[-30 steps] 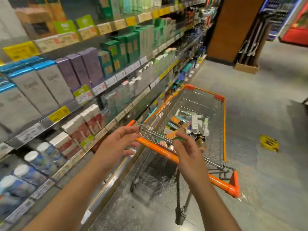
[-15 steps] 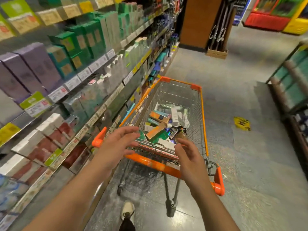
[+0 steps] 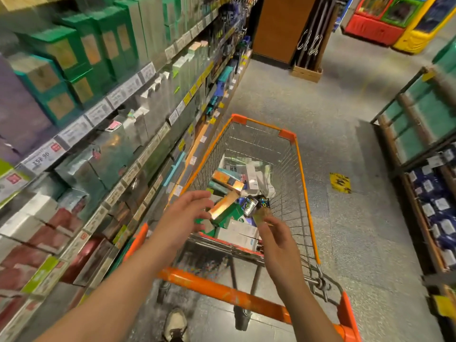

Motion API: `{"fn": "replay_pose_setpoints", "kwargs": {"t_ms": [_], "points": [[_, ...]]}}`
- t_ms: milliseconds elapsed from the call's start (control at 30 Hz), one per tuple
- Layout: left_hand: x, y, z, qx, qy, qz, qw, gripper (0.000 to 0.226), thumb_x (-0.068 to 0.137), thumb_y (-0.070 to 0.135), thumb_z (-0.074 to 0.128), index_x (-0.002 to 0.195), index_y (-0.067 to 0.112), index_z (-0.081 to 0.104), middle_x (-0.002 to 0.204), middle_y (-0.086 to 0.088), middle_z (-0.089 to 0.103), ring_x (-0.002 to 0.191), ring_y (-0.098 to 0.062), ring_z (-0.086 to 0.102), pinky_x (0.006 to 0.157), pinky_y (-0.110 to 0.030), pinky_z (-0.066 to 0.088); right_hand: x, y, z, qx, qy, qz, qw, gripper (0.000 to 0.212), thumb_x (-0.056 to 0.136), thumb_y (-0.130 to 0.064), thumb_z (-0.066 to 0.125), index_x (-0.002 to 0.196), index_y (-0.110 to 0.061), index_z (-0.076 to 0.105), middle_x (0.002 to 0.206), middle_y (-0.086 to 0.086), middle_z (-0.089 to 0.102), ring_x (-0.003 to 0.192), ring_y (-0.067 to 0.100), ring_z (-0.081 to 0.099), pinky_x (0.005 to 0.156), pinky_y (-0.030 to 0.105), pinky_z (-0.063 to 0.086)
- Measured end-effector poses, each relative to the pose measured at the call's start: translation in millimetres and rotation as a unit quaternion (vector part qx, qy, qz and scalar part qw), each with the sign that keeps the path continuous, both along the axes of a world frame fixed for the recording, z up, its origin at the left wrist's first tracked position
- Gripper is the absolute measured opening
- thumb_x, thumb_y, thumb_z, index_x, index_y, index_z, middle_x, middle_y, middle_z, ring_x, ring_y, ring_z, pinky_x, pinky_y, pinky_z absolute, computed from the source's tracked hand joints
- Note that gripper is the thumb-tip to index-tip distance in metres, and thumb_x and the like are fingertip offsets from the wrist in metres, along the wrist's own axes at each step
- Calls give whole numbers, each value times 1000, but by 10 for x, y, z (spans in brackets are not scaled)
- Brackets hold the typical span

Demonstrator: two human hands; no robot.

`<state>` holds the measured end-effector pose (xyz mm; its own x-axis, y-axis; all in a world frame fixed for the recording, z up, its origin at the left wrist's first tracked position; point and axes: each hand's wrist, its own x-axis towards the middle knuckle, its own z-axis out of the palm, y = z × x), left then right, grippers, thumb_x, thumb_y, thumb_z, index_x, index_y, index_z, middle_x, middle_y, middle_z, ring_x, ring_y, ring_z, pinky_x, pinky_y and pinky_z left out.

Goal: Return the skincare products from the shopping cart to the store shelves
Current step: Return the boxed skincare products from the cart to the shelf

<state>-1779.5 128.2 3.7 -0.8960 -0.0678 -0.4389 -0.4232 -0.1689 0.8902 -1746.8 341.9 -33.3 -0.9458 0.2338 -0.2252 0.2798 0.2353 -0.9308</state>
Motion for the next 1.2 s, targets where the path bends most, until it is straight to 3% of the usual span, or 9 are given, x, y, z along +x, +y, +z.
{"fn": "replay_pose_setpoints", "kwargs": {"t_ms": [100,200,467,600,733,867,1033,1200], "points": [[-187,-21,-49,-4,-9,-9,1000,19,98,19,64,116,19,70,111,-10,76,90,-19,69,76,-36,57,-91,4,-37,6,-9,-3,1000,16,101,-38,63,116,-44,66,106,-20,73,100,1,68,93,41,56],[-294,-18,-111,-4,-20,-13,1000,18,97,21,66,114,22,72,109,-6,77,88,-17,70,81,-38,59,-132,52,-48,3,-17,-4,1000,16,102,-34,61,116,-41,65,99,-28,72,93,-7,67,86,34,54],[-649,135,-264,-19,-53,5,998,17,96,19,66,111,24,74,107,-4,77,87,-18,69,75,-34,56,-487,329,-234,-11,-59,2,998,13,103,-32,60,115,-37,63,92,-37,69,86,-10,68,74,25,50],[-798,189,-320,-41,-57,10,998,18,97,22,67,113,24,73,104,1,78,91,-20,72,84,-39,59,-739,472,-308,0,-70,14,997,13,101,-35,63,113,-41,65,96,-25,74,88,-1,70,79,30,54],[-926,257,-401,-58,-70,6,996,19,96,24,69,114,25,72,103,3,78,94,-19,73,81,-35,58,-890,596,-385,-20,-81,2,997,16,100,-36,64,114,-41,67,106,-13,74,94,8,71,84,33,56],[-1019,322,-432,-63,-71,5,995,18,99,25,65,115,26,71,104,5,78,98,-21,73,84,-37,59,-924,656,-434,-28,-88,6,996,14,101,-35,63,114,-38,67,100,-19,72,86,-3,68,75,24,52],[-1112,335,-470,-70,-76,1,995,18,99,27,64,116,28,70,106,7,77,102,-22,73,91,-41,59,-978,660,-543,-24,-112,4,993,11,100,-36,64,110,-38,67,106,-17,72,97,3,68,84,32,54],[-1165,290,-481,-86,-76,2,993,17,100,26,62,112,32,72,108,6,77,103,-23,73,93,-46,59,-1060,666,-573,-16,-116,18,993,12,101,-36,62,112,-38,66,103,-14,74,87,1,70,79,31,56]]}}
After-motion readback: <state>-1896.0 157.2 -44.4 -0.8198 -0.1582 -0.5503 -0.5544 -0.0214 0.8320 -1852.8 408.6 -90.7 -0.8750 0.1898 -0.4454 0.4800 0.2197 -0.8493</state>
